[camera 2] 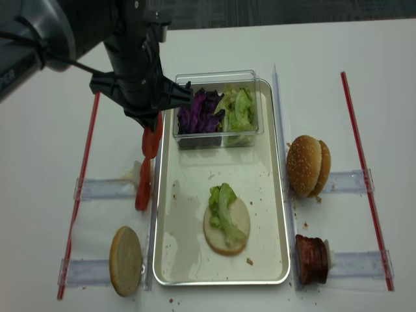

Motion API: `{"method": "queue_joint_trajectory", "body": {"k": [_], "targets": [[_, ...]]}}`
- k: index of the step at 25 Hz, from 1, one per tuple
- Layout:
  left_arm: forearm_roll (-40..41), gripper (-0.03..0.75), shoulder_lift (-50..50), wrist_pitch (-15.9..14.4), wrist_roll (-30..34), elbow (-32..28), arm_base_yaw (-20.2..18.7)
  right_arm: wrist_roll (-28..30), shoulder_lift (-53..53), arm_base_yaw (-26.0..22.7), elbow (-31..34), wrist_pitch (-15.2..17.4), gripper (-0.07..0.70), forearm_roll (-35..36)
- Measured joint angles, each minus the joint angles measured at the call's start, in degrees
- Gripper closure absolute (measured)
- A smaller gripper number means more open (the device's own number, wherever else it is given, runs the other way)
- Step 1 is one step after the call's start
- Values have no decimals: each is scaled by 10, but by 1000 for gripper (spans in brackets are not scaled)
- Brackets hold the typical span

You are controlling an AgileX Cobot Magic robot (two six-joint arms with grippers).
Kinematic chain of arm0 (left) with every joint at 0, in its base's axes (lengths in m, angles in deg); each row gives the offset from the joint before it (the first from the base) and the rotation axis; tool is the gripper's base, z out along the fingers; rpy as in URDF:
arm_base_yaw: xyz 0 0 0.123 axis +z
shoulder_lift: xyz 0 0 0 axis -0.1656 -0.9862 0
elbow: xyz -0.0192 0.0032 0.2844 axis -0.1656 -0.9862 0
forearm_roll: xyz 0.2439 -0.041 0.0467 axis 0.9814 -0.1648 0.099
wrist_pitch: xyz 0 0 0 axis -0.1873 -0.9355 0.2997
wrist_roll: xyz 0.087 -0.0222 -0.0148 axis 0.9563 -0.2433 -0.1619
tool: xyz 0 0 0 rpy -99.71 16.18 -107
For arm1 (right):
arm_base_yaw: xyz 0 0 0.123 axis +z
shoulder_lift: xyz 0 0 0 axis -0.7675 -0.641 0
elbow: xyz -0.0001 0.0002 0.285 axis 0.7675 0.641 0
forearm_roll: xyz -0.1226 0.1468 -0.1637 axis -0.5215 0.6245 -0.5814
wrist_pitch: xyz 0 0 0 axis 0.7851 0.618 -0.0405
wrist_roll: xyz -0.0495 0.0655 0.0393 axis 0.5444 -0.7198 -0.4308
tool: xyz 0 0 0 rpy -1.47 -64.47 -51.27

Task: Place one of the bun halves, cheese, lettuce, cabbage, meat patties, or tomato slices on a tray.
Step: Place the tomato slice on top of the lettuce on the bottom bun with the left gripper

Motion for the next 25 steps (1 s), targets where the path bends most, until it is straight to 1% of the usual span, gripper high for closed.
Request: {"method": "queue_joint_trajectory", "body": {"k": [6,14,20,25], "targets": [[-27,677,21,-1,12,-12,0,0,0,0,0,0,568,0],[-70,678,28,-1,34,-62,0,-1,0,0,0,0,568,0],[-82,678,28,0,44,-101,0,-1,0,0,0,0,568,0],[-128,678,28,1,73,-102,0,-1,0,0,0,0,568,0]]}}
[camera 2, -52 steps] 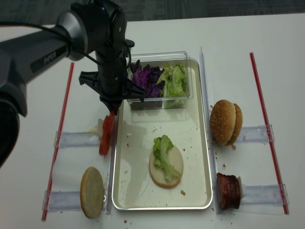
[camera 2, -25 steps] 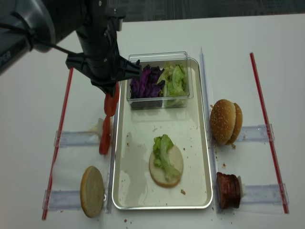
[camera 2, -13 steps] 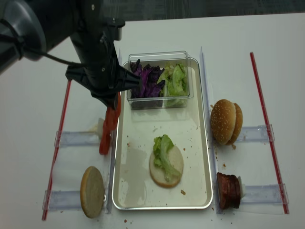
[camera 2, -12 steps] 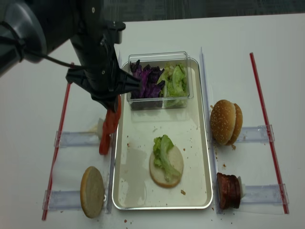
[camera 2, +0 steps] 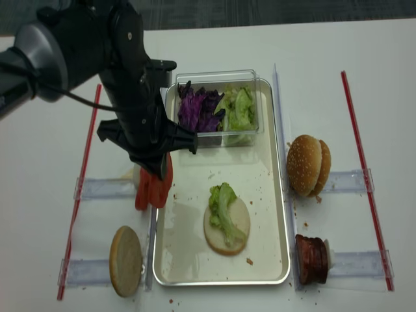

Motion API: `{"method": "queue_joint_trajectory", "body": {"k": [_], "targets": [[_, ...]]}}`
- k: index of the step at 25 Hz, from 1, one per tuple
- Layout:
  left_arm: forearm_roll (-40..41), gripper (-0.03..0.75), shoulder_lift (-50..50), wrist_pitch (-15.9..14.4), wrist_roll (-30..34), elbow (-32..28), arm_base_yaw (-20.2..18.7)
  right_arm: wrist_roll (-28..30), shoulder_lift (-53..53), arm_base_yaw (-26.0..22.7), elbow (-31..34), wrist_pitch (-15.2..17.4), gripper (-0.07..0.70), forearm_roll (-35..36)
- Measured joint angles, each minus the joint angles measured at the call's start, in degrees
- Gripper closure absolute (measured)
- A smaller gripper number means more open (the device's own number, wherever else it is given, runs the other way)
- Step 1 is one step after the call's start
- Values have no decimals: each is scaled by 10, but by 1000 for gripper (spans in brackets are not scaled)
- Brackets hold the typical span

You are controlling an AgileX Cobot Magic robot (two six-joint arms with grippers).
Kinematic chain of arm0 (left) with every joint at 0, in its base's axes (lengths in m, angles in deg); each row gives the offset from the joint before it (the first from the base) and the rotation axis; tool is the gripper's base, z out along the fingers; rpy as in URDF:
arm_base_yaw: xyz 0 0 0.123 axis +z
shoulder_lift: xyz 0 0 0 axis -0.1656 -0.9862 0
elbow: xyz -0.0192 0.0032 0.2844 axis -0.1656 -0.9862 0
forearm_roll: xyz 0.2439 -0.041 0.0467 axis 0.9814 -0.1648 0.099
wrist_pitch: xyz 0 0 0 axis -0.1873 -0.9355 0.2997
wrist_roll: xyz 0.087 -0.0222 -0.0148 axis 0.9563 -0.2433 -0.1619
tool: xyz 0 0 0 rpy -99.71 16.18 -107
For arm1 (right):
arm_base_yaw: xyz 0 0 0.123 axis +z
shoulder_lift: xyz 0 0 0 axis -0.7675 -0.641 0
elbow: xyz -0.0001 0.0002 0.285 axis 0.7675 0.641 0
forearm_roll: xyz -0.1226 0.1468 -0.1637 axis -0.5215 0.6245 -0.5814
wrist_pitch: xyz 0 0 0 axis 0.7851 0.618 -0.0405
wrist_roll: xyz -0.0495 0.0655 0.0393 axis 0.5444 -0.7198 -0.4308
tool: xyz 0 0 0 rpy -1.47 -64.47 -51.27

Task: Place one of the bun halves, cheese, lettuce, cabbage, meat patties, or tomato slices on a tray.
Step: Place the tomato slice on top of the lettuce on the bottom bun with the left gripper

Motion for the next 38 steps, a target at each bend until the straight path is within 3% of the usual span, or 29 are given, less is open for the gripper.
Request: {"method": "queue_joint_trajectory", "body": {"k": [12,27,32,38], "targets": [[-135,678,2,5,110,-12,0,0,0,0,0,0,568,0],[-409,678,9,114,409,-142,0,0,0,0,0,0,568,0],[-426,678,9,159,438,-143,0,0,0,0,0,0,568,0],[-435,678,9,175,443,-143,0,0,0,0,0,0,568,0]]}}
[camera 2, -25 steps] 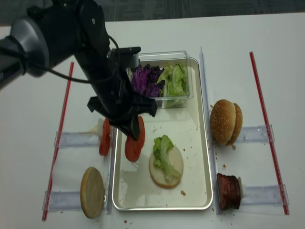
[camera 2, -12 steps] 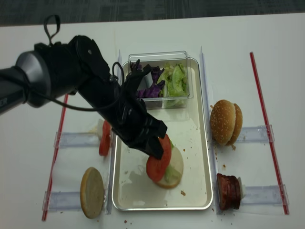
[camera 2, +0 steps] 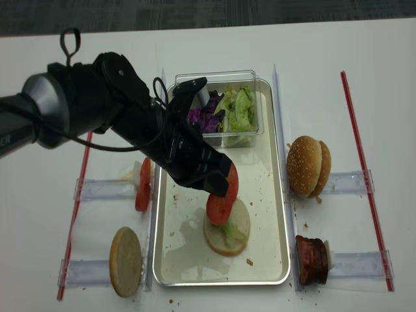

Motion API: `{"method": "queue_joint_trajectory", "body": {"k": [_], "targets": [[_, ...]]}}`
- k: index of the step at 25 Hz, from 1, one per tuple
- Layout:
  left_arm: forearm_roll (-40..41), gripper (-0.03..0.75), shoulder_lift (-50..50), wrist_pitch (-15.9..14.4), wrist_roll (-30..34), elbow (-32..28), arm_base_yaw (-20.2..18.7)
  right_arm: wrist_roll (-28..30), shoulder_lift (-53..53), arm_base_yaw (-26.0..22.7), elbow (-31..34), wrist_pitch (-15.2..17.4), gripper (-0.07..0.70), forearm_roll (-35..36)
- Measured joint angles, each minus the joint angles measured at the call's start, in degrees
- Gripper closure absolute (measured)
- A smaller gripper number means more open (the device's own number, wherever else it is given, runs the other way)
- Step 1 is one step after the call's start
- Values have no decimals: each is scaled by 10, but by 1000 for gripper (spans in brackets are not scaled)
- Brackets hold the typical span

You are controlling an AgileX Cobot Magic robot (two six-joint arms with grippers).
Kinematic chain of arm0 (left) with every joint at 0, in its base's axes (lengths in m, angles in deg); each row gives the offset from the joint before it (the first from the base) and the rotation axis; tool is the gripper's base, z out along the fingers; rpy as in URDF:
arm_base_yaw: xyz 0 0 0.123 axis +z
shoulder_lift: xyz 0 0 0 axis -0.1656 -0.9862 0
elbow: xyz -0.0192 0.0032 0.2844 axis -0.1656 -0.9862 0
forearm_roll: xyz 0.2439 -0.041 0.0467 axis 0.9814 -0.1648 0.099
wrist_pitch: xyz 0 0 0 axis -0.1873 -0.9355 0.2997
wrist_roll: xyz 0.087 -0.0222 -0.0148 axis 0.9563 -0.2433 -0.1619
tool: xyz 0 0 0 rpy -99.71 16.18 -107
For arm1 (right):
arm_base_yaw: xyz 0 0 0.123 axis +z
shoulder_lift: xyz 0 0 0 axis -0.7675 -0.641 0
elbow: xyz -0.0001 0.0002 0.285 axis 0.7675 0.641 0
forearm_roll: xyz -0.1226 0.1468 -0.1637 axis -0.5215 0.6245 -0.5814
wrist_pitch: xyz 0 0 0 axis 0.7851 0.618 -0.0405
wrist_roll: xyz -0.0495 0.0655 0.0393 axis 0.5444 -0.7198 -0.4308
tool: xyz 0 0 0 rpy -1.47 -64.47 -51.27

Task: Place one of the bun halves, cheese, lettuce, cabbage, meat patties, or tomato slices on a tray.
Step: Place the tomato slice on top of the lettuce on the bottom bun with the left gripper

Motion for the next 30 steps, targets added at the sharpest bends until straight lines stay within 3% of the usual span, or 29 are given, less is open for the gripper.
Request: {"method": "queue_joint_trajectory", "body": {"k": [12,30], "targets": [[-84,678,-65,1,43,0,0,0,0,0,0,0,568,0],[-87,678,-101,-3,48,0,0,2,0,0,0,0,568,0]]}}
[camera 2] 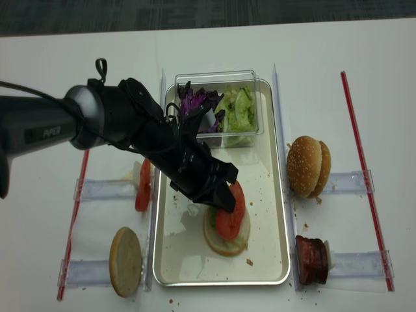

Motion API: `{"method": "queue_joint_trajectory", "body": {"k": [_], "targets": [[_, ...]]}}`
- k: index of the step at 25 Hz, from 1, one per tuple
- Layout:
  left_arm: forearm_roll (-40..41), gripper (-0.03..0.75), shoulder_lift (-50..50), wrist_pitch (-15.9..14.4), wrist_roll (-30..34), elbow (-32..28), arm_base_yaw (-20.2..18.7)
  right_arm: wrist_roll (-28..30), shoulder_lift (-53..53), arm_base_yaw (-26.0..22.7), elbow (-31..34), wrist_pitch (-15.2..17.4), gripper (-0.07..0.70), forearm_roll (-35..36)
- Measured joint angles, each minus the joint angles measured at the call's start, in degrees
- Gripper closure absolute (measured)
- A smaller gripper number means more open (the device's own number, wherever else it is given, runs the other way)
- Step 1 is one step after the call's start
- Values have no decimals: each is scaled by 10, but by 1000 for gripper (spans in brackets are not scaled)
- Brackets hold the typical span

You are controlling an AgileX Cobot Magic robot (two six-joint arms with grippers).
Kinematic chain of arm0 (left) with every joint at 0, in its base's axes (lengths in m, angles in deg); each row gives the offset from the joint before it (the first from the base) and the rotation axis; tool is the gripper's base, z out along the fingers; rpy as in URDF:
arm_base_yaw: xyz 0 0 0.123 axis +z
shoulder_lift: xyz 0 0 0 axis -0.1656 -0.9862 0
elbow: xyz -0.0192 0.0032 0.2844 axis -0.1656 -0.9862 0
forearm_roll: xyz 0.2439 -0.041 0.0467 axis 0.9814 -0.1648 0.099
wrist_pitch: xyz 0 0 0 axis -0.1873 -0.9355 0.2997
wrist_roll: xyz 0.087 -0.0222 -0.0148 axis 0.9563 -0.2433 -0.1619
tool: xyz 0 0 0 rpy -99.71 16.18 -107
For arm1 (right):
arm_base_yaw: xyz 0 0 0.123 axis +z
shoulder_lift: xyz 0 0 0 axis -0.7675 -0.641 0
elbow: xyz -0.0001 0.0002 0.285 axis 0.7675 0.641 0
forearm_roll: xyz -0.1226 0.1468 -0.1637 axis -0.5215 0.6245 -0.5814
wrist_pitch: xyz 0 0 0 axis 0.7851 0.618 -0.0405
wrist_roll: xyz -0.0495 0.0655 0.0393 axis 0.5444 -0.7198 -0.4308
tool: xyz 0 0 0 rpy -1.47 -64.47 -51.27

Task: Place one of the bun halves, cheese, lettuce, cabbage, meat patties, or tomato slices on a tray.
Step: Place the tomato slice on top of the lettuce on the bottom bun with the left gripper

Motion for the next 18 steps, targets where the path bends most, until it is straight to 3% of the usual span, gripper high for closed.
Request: {"method": "queue_joint_trajectory", "body": {"k": [18], "targets": [[8,676,0,-2,-23,0,0,-1,0,0,0,0,568,0]]}}
